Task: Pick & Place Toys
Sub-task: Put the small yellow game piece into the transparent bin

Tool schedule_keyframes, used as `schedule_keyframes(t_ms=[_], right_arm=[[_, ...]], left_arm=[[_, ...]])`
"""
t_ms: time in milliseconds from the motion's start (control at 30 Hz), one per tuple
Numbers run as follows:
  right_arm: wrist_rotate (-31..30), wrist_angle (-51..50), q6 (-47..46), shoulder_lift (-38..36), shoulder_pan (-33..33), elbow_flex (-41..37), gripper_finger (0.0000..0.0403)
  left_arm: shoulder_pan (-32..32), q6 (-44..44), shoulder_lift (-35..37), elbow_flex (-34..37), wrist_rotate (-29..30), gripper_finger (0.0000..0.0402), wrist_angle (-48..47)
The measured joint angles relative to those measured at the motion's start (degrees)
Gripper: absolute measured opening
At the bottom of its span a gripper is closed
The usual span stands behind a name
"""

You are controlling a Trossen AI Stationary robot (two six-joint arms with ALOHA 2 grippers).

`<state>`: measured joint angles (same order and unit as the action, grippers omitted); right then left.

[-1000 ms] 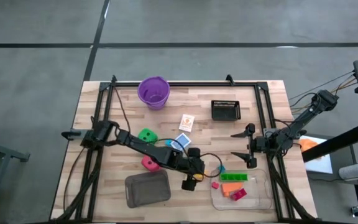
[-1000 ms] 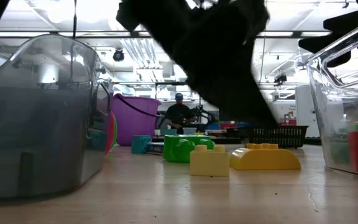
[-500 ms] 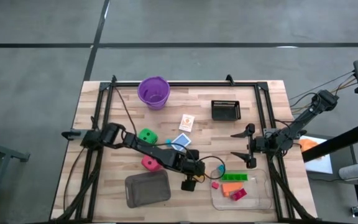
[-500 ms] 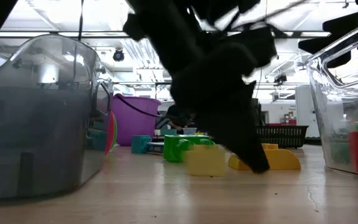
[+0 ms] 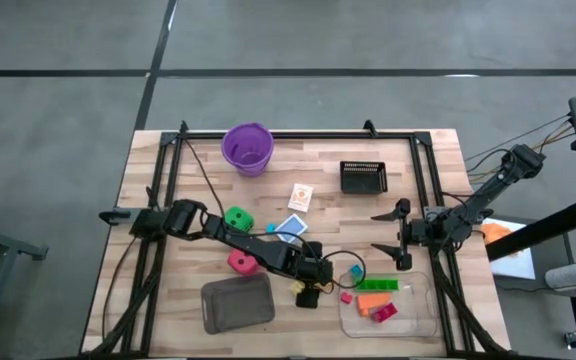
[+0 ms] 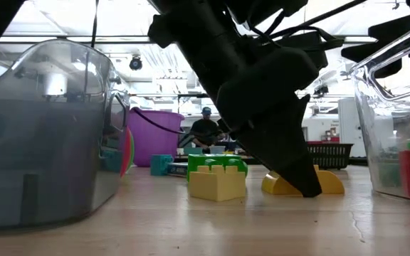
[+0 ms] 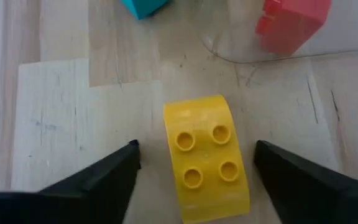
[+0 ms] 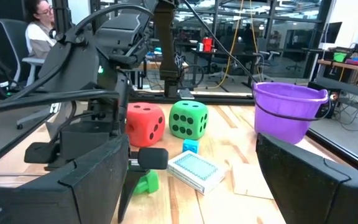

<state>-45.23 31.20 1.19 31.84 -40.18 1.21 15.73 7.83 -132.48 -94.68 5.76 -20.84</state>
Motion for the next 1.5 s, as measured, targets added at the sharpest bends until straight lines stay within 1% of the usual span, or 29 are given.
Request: schedule_keyframes(t_ms=[100, 233, 267, 500, 600, 700, 833, 933, 1067, 1300, 1433, 1500], right_arm=[[0.0, -0.02, -0.42, 0.38, 0.0, 0.0, 0.0346], [0.0, -0.02, -0.91, 0.97, 0.0, 0.0, 0.0346], [0.0, 0.02, -0.98, 1.08, 0.0, 0.0, 0.0346], [-0.13, 0.04, -1.01, 1.28, 0.0, 0.0, 0.0346], [-0.13, 0.04, -1.06, 1.29, 0.0, 0.0, 0.0346], [-0.15, 0.04, -1.22, 1.28, -0.02, 0.0, 0.0346], [-0.15, 0.07, -1.37, 1.37, -0.02, 0.0, 0.0346], [-0.19, 0.17, -4.0, 1.38, 0.12, 0.01, 0.0346], [-1.61, 0.48, -11.35, 1.22, 0.95, 0.36, 0.0346], [-1.67, 0.56, -23.35, 1.8, 4.24, 1.89, 0.0346], [-0.58, 0.56, -28.77, 3.29, 6.6, 2.81, 0.0346], [0.67, 0.53, -30.92, 4.67, 7.93, 3.19, 0.0346]], left_arm=[[-0.06, 2.19, -0.01, 0.03, 0.81, 0.0237, -0.01], [-0.14, 2.49, 0.11, 0.01, 1.12, 0.0142, -0.26], [-0.14, 2.08, 0.19, 0.03, 1.12, 0.0132, -0.38], [-0.38, 0.76, 1.7, 0.17, 1.28, 0.0134, -3.63], [-0.44, 0.51, 3.09, 0.79, 3.06, 0.0134, -4.96], [-0.46, -0.19, 5.15, 0.79, 6.26, 0.0134, -6.45], [-0.58, -1.24, 7.75, 1.3, 6.94, 0.0134, -6.21], [-0.66, -2.24, 9.09, 1.38, 8.57, 0.0134, -6.38], [-0.68, -4.84, 10.72, 1.32, 14.21, 0.0134, -5.56], [-0.41, -12.23, 10.88, 1.32, 29.42, 0.0134, -1.39], [-0.4, -17.07, 10.79, 1.32, 36.41, 0.0134, 2.31], [-0.4, -19.46, 10.79, 1.32, 38.63, 0.0134, 4.08]])
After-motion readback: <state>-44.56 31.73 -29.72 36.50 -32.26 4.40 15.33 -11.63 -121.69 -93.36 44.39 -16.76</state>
